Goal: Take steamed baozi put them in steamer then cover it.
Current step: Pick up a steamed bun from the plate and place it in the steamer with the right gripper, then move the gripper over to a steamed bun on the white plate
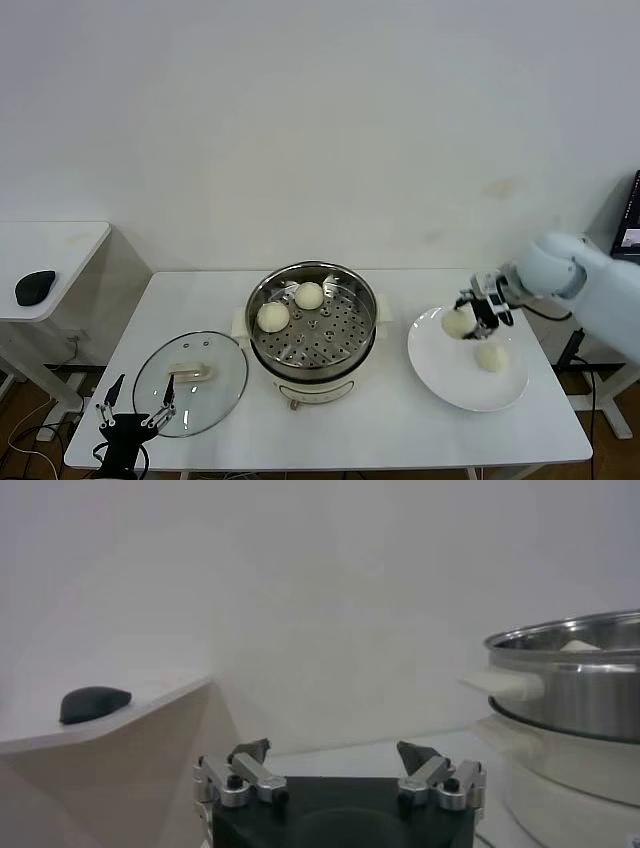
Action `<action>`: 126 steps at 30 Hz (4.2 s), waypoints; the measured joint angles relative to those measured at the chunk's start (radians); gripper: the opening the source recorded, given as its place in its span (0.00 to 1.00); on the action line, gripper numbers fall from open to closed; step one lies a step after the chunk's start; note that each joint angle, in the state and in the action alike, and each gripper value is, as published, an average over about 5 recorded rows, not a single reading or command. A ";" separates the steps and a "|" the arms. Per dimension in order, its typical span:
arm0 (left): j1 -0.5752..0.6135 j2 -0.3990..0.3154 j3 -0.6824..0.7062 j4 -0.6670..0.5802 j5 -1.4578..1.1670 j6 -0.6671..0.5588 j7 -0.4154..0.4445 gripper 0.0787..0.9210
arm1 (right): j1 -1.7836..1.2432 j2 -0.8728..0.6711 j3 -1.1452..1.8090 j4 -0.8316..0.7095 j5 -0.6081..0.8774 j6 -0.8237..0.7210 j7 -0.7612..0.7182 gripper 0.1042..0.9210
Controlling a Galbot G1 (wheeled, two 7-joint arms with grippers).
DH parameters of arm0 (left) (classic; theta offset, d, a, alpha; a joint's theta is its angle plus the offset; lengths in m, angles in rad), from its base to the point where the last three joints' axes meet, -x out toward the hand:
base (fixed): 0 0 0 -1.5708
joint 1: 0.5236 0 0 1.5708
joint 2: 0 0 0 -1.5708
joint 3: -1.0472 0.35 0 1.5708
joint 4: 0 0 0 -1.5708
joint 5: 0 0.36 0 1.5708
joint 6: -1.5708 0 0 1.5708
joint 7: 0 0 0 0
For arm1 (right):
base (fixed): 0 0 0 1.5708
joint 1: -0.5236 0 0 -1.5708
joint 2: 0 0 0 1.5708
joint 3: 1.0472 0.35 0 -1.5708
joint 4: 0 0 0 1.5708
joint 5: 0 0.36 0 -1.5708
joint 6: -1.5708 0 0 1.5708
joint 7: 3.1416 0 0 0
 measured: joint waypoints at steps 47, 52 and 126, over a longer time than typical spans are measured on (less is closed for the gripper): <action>0.008 -0.037 -0.053 -0.004 -0.022 -0.025 -0.007 0.88 | 0.154 0.656 -0.346 -0.109 -0.080 0.440 0.053 0.68; 0.007 -0.038 -0.053 0.000 -0.022 -0.027 -0.007 0.88 | 0.155 0.663 -0.353 -0.108 -0.094 0.459 0.055 0.74; -0.007 0.011 -0.026 0.056 -0.018 -0.019 -0.001 0.88 | -0.602 0.010 0.380 -0.305 -0.366 0.082 0.052 0.88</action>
